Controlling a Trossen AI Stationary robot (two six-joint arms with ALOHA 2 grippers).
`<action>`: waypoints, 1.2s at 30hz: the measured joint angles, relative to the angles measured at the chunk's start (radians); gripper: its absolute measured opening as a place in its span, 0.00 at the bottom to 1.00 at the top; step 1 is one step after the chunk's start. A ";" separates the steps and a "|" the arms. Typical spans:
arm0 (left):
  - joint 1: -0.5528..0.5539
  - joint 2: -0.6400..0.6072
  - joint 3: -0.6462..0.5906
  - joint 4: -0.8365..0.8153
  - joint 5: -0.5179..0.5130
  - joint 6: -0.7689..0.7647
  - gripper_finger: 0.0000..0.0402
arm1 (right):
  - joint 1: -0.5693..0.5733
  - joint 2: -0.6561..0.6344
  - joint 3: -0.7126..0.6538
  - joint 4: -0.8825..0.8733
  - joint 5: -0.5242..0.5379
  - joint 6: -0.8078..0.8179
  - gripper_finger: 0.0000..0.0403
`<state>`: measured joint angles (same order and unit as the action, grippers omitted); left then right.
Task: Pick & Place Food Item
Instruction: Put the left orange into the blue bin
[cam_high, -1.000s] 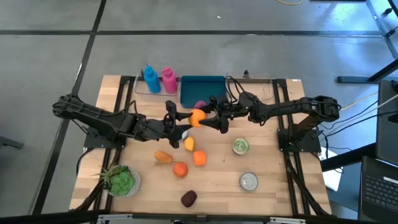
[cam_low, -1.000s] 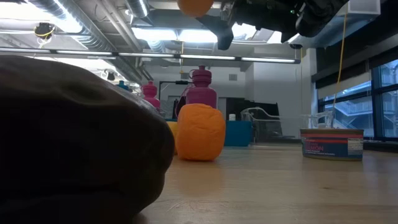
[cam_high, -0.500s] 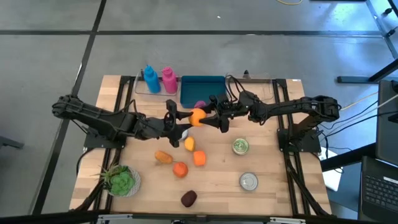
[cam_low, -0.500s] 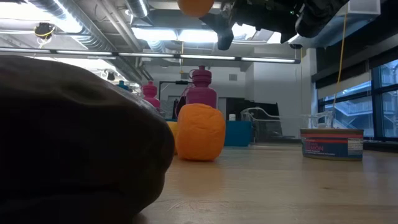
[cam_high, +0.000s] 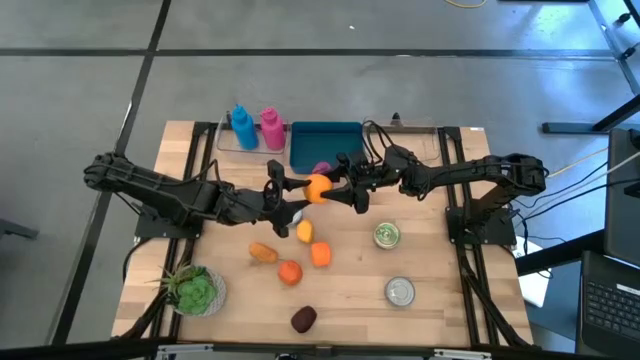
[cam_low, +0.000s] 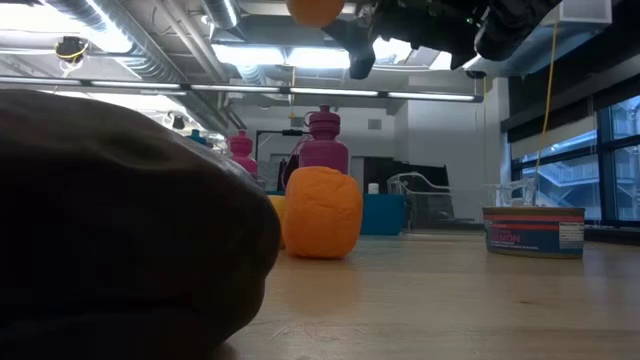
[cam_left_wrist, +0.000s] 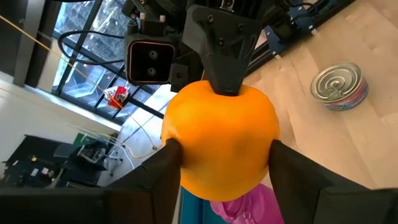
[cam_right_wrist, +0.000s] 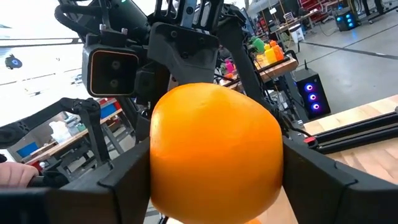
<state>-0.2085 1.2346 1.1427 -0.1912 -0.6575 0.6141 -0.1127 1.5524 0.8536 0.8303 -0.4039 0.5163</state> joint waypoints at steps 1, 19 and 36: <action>-0.003 -0.001 0.000 0.001 -0.001 -0.002 0.52 | 0.000 0.000 0.000 0.000 -0.001 -0.001 0.72; -0.073 -0.064 0.002 0.014 -0.074 -0.129 0.63 | 0.002 0.002 0.000 -0.008 -0.012 -0.019 0.72; -0.119 -0.228 0.001 -0.210 -0.207 -0.477 0.63 | -0.011 -0.182 0.000 -0.251 0.037 -0.159 0.72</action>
<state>-0.3279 1.0070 1.1439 -0.4007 -0.8646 0.1371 -0.1234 1.3705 0.8532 0.5791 -0.3671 0.3577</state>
